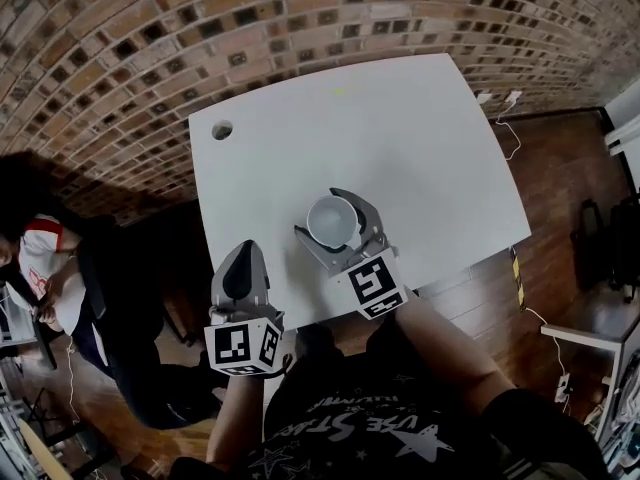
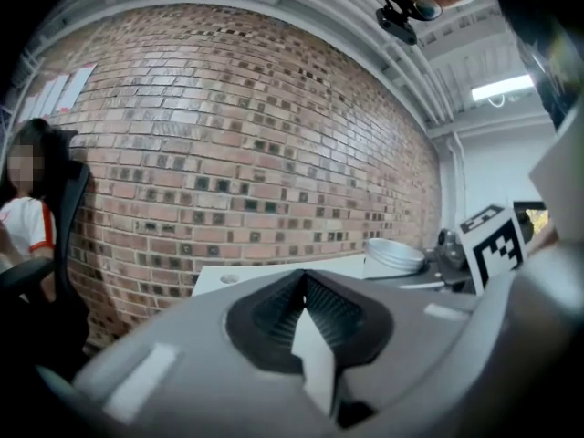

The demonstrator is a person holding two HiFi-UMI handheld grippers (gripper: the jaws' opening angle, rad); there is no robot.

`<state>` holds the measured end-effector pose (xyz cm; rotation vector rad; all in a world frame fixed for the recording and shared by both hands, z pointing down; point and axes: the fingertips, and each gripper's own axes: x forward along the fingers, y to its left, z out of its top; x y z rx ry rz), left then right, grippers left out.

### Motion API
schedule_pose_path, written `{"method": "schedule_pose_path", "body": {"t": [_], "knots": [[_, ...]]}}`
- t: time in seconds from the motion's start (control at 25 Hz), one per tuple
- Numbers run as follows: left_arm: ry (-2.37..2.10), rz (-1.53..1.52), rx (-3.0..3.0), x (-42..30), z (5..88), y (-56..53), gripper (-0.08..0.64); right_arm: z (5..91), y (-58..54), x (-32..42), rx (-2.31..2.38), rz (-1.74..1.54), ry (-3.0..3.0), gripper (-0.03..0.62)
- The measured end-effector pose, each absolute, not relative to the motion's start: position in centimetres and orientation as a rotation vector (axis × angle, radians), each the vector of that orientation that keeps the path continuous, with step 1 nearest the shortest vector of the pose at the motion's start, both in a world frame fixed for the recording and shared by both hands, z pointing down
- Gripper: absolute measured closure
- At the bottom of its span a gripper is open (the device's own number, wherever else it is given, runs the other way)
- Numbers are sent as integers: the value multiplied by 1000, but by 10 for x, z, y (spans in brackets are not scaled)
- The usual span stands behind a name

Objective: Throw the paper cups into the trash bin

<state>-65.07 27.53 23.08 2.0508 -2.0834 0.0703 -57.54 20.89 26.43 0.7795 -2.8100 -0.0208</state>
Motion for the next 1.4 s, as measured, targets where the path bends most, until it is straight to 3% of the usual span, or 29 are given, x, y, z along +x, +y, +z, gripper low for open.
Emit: {"method": "schedule_pose_path", "body": {"t": [0.88,1.4], "knots": [[-2179,119,1994,-396,209,183,555,252,100,-287,838,22,-2854,250],[-2081,123,2161,-361,212,170,555,243,100,-250,956,-12,-2798,250]]}}
